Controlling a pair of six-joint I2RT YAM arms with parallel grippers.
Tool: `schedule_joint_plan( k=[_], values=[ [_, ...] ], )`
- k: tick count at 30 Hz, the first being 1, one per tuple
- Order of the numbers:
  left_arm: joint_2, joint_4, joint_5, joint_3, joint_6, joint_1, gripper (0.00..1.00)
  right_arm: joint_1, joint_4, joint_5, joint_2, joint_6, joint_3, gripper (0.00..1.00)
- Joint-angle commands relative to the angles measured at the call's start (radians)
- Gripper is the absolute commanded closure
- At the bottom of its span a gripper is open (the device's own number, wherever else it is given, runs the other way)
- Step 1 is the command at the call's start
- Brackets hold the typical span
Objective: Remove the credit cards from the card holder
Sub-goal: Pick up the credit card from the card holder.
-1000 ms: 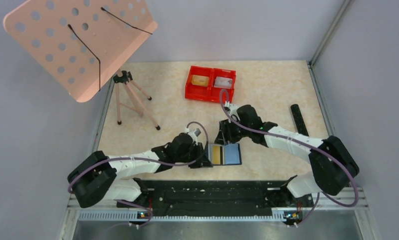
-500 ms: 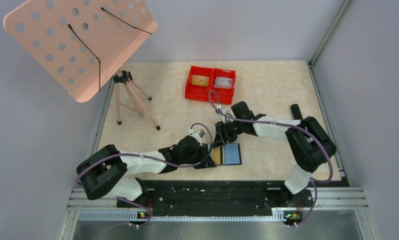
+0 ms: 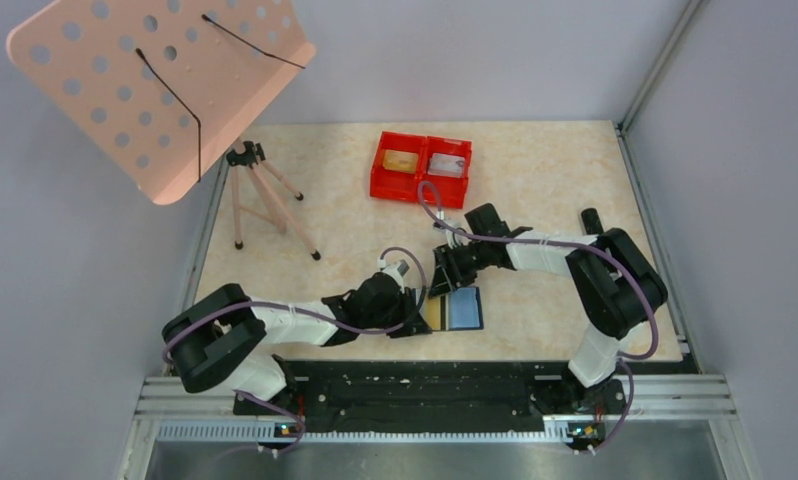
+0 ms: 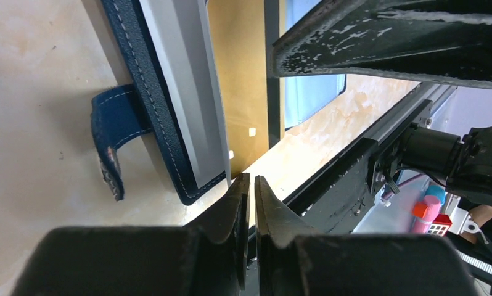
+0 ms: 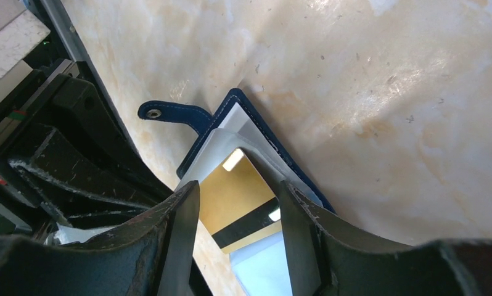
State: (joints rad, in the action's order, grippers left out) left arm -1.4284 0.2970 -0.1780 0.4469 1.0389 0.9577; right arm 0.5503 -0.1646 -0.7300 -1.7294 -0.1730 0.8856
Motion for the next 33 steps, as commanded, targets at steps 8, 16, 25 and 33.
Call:
schedule_joint_plan(
  k=[8,16,25,33],
  values=[
    [-0.038,0.035,0.038,-0.011,-0.002,0.003,0.89,-0.014,-0.014,-0.099,-0.005,0.045,-0.004,0.54],
    [-0.05,0.037,0.049,-0.019,-0.002,0.003,0.9,-0.016,-0.088,-0.108,-0.017,0.07,0.004,0.59],
    [-0.022,0.028,0.083,-0.037,-0.001,0.002,0.9,-0.018,-0.145,-0.136,-0.04,0.08,0.003,0.68],
    [-0.026,0.034,0.083,-0.037,0.0,0.003,0.9,-0.018,-0.137,-0.155,-0.029,0.074,-0.03,0.81]
  ],
)
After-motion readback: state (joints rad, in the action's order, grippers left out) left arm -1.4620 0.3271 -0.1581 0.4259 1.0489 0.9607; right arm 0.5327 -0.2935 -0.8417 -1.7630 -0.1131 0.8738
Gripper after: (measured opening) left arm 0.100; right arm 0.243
